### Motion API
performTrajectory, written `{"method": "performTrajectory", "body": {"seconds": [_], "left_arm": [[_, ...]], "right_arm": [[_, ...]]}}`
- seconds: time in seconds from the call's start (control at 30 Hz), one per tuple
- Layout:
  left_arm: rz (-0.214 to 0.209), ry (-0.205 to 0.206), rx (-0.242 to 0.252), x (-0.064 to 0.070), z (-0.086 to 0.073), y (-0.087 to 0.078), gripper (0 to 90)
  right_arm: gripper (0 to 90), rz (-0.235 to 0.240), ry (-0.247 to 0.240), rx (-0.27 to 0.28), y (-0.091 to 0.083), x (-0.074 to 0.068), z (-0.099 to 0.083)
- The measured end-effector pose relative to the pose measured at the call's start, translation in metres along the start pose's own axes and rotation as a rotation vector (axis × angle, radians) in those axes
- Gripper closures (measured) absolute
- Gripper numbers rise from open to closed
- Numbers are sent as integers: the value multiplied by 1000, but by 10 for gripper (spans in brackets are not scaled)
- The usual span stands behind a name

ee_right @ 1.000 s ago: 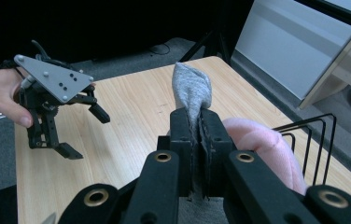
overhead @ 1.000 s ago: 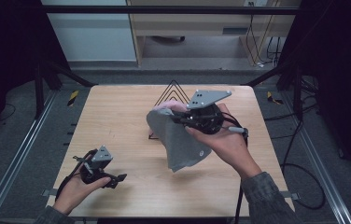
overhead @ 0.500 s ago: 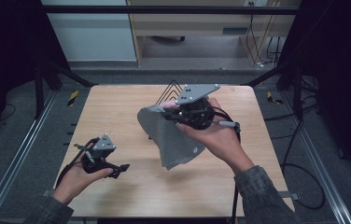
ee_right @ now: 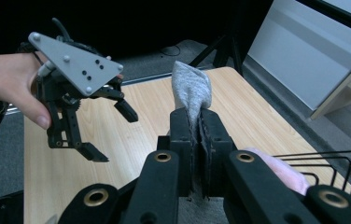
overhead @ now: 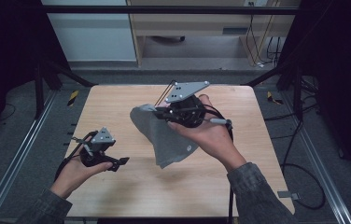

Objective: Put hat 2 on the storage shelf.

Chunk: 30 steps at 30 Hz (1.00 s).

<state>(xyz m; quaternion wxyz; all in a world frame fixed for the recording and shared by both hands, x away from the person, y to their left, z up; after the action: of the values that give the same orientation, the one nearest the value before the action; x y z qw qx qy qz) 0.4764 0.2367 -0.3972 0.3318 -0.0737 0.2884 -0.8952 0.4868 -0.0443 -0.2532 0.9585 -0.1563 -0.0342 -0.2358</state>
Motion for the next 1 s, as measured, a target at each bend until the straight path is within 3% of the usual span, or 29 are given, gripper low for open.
{"method": "performTrajectory", "body": {"seconds": [0.5, 0.77, 0.9, 0.93, 1.0], "left_arm": [[-20, 17, 64, -5, 24, -5, 199], [-21, 11, 88, -8, 32, 1, 248], [-37, 22, 89, -7, 37, 9, 396], [-36, 31, 88, -6, 39, 11, 540], [-41, 41, 81, -5, 42, 15, 679]], "right_arm": [[856, 49, -14, -7, 17, -14, 3], [856, 70, -14, -16, 23, -20, -1], [856, 72, -1, -18, 24, -19, -6], [855, 68, 4, -26, 24, -18, -10], [855, 60, 11, -31, 23, -16, -13]]}}
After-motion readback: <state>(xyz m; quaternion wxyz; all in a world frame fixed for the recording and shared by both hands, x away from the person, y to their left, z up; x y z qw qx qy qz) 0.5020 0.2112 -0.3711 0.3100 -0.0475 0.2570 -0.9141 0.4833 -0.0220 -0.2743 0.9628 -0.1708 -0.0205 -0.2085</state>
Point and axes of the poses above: each handheld gripper's, and its own axes: y roughly forward along the jaws, z roughly out of its top, x roughly to its right, the point moved 1 cm from there along y, roughly forward along the jaws, and after that the axes turned 12 degrees about x, right-handed, at the moved point
